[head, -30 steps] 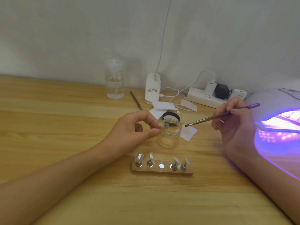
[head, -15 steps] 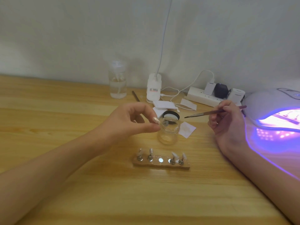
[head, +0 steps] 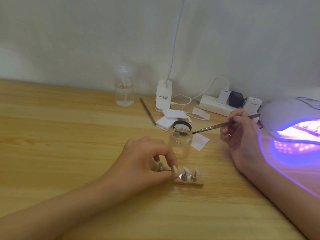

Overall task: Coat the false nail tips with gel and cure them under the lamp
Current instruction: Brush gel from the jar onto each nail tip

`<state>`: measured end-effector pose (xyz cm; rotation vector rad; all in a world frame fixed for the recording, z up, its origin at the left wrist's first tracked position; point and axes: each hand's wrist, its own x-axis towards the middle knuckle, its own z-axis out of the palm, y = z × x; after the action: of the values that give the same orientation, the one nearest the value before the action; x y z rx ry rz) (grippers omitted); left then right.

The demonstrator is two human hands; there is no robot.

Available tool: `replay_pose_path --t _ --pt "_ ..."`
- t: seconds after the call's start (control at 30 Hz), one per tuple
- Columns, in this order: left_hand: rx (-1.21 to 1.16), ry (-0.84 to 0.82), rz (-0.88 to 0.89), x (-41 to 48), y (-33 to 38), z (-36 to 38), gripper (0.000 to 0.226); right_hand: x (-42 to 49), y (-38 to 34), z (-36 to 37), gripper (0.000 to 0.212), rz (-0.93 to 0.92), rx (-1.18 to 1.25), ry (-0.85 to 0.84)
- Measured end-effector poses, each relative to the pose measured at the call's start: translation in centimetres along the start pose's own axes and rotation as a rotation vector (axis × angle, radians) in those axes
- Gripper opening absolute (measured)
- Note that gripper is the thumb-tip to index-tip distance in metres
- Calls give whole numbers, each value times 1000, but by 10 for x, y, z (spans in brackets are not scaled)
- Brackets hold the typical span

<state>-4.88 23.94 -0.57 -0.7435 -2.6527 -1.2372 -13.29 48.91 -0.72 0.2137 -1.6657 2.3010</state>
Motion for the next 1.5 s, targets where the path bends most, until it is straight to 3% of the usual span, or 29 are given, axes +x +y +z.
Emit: replay_pose_path --t 0.13,0.63,0.9,1.33,1.5 --pt "-99 -1 -64 -1 -2 1 17 0 1 0 28 -7 -6 -29" --pt "-47 -32 -113 -9 -3 -7 16 -2 -1 0 26 -4 -51 -48" --pt "109 -195 -120 8 8 -11 29 -3 -1 0 42 -7 -57 -64" --pt "387 -76 81 4 15 -1 23 -6 -3 5 25 -76 -53 -88" --pt "445 -31 200 0 19 0 9 -14 -7 12 23 -162 -170 -167"
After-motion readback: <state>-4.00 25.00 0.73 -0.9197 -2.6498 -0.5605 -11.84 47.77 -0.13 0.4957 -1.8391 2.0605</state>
